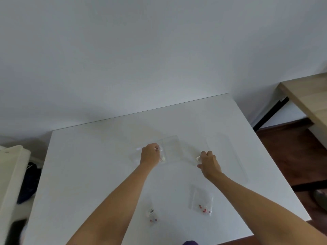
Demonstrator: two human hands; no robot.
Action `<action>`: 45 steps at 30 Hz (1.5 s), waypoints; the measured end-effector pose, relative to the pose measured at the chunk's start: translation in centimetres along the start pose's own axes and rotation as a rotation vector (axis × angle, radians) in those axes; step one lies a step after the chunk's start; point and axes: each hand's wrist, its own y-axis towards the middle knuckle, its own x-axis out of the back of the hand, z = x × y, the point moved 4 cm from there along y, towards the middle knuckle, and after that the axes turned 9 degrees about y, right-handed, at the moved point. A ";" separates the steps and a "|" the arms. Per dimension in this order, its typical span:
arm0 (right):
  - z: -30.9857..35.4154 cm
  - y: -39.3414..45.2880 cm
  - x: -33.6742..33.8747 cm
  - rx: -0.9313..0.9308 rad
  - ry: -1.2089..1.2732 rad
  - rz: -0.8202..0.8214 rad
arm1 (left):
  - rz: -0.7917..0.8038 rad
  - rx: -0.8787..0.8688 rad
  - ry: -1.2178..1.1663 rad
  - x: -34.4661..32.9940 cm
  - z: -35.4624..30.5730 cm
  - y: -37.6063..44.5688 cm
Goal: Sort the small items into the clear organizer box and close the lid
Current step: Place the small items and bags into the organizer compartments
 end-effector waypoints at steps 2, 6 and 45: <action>-0.3 0.1 -0.2 -0.016 0.023 -0.018 | -0.009 0.010 0.049 -0.2 -0.1 0.2; -1.0 0.4 -0.2 -0.070 0.145 -0.045 | 0.016 0.021 0.153 -0.8 -0.3 0.5; 7.7 -0.6 2.0 0.289 0.446 -0.079 | -0.031 0.049 0.122 3.9 16.4 -8.3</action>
